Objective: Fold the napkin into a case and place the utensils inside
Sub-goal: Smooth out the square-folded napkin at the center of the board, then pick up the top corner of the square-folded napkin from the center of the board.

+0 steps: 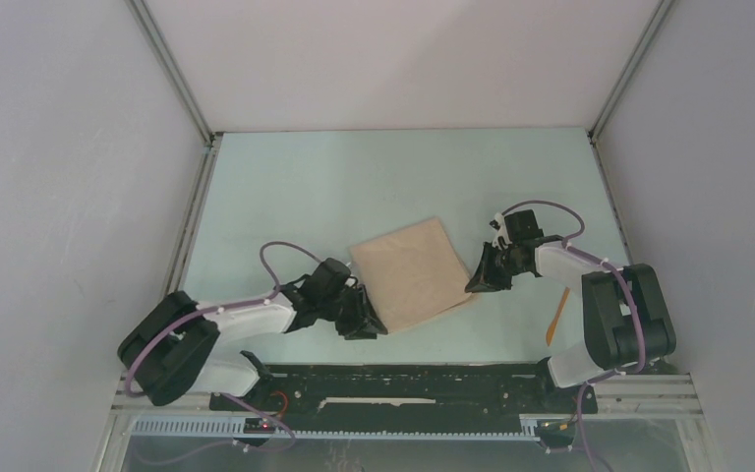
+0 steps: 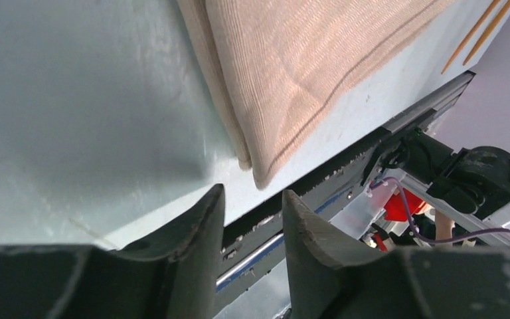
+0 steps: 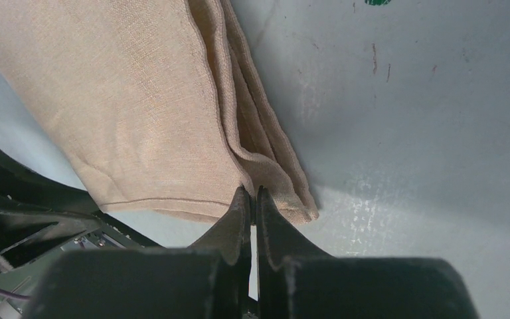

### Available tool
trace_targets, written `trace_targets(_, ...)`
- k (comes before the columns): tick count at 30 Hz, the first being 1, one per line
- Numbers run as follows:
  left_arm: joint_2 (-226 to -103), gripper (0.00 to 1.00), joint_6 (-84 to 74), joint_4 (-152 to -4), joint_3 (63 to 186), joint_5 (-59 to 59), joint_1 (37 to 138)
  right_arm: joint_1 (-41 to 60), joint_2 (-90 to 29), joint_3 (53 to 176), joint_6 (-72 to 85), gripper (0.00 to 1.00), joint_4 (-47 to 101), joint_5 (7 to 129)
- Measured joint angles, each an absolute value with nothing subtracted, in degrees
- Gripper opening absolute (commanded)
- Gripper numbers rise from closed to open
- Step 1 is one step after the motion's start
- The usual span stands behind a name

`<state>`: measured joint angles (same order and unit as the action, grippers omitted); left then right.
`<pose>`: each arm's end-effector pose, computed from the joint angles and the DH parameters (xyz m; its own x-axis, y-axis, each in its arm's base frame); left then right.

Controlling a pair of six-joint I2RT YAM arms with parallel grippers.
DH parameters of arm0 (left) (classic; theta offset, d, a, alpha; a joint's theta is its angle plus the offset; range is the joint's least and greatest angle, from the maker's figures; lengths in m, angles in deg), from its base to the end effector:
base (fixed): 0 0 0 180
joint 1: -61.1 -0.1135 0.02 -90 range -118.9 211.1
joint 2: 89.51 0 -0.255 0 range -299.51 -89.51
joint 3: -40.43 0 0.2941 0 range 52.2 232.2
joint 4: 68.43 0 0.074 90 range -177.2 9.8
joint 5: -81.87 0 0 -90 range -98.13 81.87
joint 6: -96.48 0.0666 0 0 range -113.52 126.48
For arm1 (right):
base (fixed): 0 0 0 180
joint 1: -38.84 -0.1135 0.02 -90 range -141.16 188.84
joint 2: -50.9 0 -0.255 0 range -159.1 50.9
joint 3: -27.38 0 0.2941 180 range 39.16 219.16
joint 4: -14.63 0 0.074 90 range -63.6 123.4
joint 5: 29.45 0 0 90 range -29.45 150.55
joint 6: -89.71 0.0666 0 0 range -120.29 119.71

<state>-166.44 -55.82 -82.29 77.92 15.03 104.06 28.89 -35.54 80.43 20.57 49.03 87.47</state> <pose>0.1800 -0.2034 0.0666 -0.9798 -0.1999 0.0014 -0.1483 0.7221 -0.6757 0.2904 0.0816 0.0827 -0.9670 0.1527 -0.2040 0.0232 0.8500 0.5263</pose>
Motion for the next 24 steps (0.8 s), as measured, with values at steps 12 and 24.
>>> trace_targets(12,-151.59,0.19,-50.32,-88.36,78.77,13.85,99.10,26.94,-35.36,81.05,20.66,0.00,48.88,87.77)
trace_targets(24,-171.70,0.08,-50.29,-73.22,78.01,16.56,101.26,24.56,-35.36,83.17,21.06,0.00,48.79,87.66)
